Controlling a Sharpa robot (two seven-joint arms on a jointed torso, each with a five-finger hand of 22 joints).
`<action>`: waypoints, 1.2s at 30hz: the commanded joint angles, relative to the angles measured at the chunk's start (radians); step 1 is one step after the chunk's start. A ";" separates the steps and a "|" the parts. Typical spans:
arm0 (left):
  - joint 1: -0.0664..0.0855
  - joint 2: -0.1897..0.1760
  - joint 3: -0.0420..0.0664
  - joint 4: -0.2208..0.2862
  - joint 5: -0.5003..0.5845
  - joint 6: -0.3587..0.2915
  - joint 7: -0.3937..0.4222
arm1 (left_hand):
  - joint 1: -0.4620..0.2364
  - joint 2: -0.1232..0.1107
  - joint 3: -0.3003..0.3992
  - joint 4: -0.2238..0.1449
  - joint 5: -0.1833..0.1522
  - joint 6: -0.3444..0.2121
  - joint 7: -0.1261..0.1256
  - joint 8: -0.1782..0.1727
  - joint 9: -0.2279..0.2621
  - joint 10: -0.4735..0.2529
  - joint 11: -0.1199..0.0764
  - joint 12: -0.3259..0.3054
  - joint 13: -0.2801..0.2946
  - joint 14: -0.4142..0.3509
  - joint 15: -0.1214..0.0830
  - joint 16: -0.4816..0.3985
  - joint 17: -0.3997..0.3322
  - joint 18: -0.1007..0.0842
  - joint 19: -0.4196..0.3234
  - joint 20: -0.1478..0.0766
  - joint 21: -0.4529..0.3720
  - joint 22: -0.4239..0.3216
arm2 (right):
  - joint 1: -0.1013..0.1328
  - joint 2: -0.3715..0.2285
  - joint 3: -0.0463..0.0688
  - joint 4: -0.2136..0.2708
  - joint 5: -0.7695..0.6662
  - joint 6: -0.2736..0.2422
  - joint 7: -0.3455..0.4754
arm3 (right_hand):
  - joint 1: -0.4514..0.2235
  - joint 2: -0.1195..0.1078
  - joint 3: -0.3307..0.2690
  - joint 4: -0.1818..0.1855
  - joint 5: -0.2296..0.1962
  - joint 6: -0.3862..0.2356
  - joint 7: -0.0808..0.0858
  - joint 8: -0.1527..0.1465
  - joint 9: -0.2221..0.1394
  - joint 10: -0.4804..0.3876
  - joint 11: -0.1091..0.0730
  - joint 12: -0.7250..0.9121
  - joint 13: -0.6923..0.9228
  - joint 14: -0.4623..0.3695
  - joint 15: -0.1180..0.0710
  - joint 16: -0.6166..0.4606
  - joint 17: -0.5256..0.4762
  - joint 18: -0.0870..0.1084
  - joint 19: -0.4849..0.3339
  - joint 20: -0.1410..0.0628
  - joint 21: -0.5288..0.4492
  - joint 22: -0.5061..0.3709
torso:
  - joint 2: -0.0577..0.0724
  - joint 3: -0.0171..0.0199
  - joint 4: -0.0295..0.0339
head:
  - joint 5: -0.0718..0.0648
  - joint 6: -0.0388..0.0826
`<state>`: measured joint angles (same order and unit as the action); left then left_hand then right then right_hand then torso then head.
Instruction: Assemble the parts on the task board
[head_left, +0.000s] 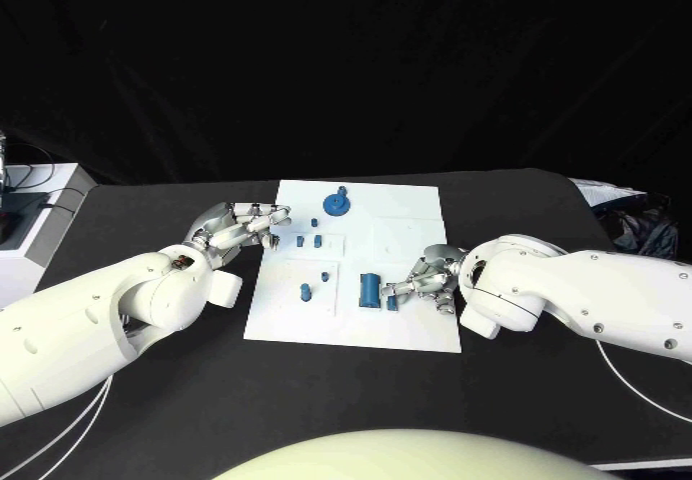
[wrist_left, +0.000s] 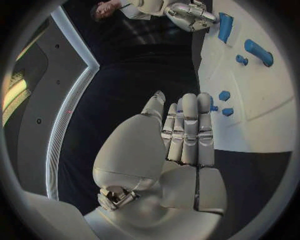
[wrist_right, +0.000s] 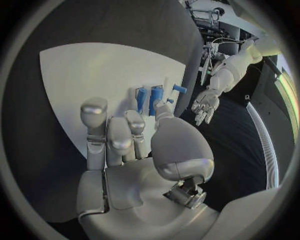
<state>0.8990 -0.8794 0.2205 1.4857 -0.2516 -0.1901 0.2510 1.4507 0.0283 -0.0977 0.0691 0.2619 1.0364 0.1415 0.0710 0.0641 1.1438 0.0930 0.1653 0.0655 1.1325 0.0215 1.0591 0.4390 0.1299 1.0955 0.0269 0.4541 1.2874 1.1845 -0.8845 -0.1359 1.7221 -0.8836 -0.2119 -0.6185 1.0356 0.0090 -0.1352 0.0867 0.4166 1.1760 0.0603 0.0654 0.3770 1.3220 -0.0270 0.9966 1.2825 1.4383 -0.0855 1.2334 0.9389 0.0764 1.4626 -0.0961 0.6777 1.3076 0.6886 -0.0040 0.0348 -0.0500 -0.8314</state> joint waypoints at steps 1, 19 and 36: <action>0.000 0.002 0.001 0.002 -0.002 0.015 0.006 | -0.003 0.008 0.001 0.005 0.004 -0.003 0.003 -0.002 0.000 -0.008 0.000 0.004 0.000 -0.008 0.000 0.000 -0.001 0.001 0.007 -0.003 -0.006 0.001 | -0.001 -0.001 0.000 0.002 -0.018 -0.001 0.017 | 0.000 0.015 -0.007 0.000 0.008 0.002 0.000 0.002 0.001 0.004 0.002 0.002 0.001 0.002 -0.001 0.006 0.001 0.008 0.041 -0.003 0.003 0.090 | 0.000 0.0000 -0.0001 | 0.000 -0.001; 0.000 0.004 0.001 -0.001 -0.002 0.016 0.005 | -0.002 0.008 0.001 0.008 0.004 -0.004 0.003 -0.002 0.000 -0.008 0.000 0.005 0.000 -0.008 0.000 0.000 -0.001 0.001 0.008 -0.003 -0.010 0.003 | -0.007 -0.035 0.000 0.032 -0.036 -0.002 0.091 | 0.133 0.006 0.058 -0.143 -0.165 0.055 -0.041 0.079 0.075 0.017 -0.024 0.015 0.006 0.004 -0.021 0.010 0.011 -0.004 0.043 -0.019 0.022 0.094 | 0.000 0.0007 -0.0008 | -0.002 0.000; -0.001 0.005 0.001 -0.001 -0.002 0.017 0.006 | -0.002 0.008 0.001 0.008 0.004 -0.004 0.003 -0.002 0.000 -0.008 0.000 0.005 0.000 -0.008 0.000 0.000 -0.001 0.001 0.008 -0.003 -0.010 0.003 | -0.020 -0.030 0.000 0.024 -0.065 -0.030 0.069 | 0.140 0.018 0.086 -0.166 -0.197 0.016 -0.060 0.188 0.169 0.029 -0.037 0.029 0.018 0.006 -0.031 0.011 0.027 -0.015 0.044 -0.032 0.042 0.097 | 0.001 -0.0005 0.0000 | -0.005 -0.002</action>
<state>0.8988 -0.8763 0.2204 1.4828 -0.2517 -0.1890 0.2505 1.4507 0.0283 -0.0977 0.0691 0.2619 1.0364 0.1415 0.0710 0.0641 1.1438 0.0929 0.1653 0.0655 1.1325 0.0215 1.0591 0.4391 0.1299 1.0992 0.0231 0.4463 1.2893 1.1661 -0.9170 -0.1359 1.7476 -0.9262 -0.2293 -0.5499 1.1779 0.0172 -0.0547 -0.0788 0.2205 1.1968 0.0000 0.2478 0.5453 1.3501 -0.0599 1.0199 1.2993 1.4456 -0.1109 1.2393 0.9642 0.0763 1.4629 -0.1219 0.7138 1.3073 0.6887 -0.0040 0.0348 -0.0548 -0.8325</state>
